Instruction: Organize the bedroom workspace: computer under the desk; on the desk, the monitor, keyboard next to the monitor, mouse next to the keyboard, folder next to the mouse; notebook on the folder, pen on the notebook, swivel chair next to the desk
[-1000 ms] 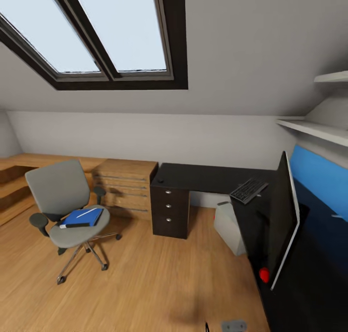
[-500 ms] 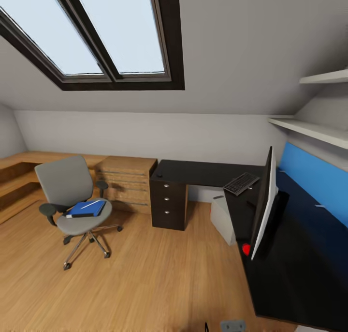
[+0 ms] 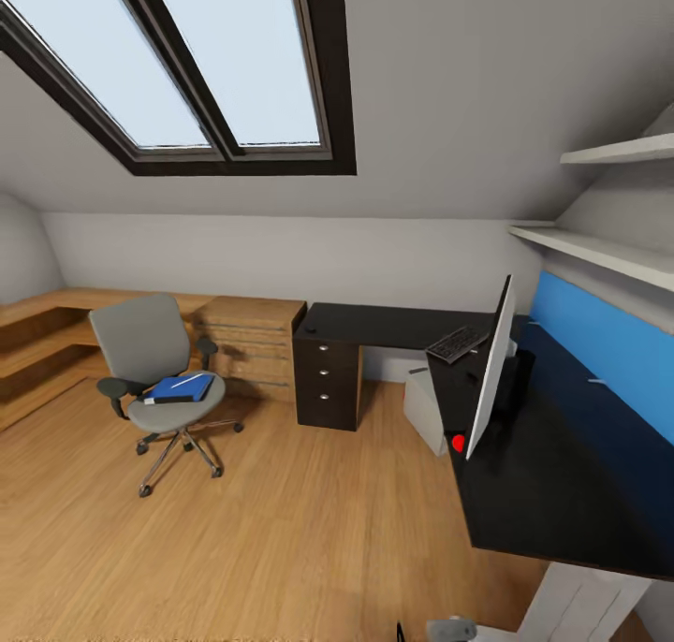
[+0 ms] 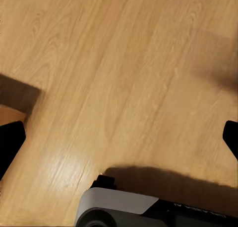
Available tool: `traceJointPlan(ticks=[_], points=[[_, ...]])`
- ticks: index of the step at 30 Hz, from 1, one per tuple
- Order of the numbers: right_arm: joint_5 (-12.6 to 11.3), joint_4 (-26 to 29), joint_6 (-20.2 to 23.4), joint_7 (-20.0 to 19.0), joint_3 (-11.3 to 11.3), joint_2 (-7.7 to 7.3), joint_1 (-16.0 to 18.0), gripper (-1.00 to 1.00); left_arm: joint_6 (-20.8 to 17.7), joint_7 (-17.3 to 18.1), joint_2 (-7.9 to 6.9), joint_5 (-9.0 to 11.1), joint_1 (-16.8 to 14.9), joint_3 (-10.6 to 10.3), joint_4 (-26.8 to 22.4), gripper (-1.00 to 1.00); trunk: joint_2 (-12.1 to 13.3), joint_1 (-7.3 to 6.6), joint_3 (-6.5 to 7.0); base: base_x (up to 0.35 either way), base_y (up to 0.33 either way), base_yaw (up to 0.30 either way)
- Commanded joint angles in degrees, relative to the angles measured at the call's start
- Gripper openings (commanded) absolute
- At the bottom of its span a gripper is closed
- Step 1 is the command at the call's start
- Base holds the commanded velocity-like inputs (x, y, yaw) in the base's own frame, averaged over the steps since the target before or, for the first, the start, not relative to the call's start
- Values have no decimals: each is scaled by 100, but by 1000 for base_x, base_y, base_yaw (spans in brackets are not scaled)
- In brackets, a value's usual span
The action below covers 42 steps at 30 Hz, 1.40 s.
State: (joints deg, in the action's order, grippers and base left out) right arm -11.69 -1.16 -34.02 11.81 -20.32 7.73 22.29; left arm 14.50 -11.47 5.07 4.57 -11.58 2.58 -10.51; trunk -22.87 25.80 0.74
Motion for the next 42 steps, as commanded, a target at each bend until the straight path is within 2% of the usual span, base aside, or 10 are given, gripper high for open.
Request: traceJointPlan(ticks=[1, 9, 22, 27, 35, 42], points=[[-44, -12, -21, 15, -51, 4, 4, 100, 26, 13, 3, 44, -2, 23, 5, 100, -5, -1, -3, -341, 0, 0], [-47, -15, -25, 15, -45, 1, 4, 100, 26, 13, -1, 56, -2, 35, 5, 100, -5, -1, 0, -274, 0, -10], [-50, -16, -25, 15, -43, 1, 4, 100, 43, 13, -56, 70, -2, 71, 5, 100, -5, -1, 60, -24, 0, -192], [-49, -16, -17, 15, -49, 1, 4, 100, 44, 13, -58, 70, -2, 74, 5, 100, -5, -1, 66, 0, -228, -223], [-51, -16, -9, 15, -51, 1, 4, 100, 44, 13, -59, 70, -2, 73, 6, 100, -5, -1, 68, 0, -295, -52], [-52, -16, -8, 15, -50, 1, 4, 100, 44, 13, -59, 72, -2, 72, 5, 100, -5, -1, 68, 0, -28, -2]])
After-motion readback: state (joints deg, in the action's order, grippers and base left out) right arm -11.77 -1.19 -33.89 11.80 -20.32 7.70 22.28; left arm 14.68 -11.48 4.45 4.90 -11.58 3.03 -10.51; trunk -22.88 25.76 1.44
